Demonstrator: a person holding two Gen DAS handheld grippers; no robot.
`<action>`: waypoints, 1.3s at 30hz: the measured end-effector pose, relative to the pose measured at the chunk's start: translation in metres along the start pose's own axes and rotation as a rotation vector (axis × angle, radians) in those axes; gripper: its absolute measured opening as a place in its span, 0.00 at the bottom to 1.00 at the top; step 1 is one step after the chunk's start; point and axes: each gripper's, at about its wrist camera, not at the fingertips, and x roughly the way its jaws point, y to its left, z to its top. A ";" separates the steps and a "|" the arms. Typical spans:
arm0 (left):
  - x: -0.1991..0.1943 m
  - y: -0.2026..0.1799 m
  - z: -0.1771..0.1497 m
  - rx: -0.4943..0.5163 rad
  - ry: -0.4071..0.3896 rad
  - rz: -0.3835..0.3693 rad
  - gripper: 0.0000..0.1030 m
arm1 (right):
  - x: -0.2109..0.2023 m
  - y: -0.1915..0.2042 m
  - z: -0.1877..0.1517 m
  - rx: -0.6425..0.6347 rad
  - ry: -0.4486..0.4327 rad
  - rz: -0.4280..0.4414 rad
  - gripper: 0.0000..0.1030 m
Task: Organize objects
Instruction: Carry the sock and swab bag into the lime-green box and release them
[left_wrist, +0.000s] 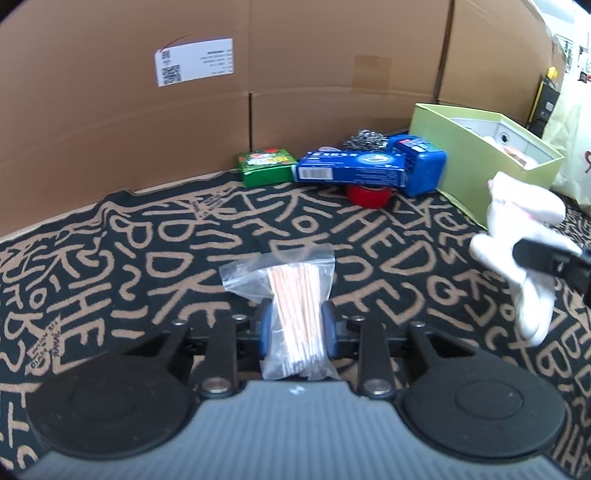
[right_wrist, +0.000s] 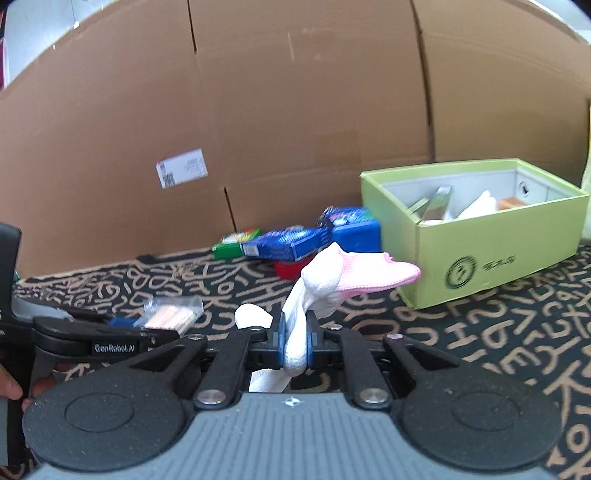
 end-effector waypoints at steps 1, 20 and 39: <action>-0.002 -0.002 0.000 0.001 -0.001 -0.007 0.26 | -0.004 -0.002 0.001 0.004 -0.010 0.002 0.12; -0.076 -0.089 0.085 0.111 -0.252 -0.257 0.26 | -0.064 -0.050 0.062 -0.094 -0.241 -0.139 0.12; 0.038 -0.206 0.172 0.167 -0.228 -0.152 0.26 | 0.007 -0.161 0.122 -0.090 -0.256 -0.320 0.12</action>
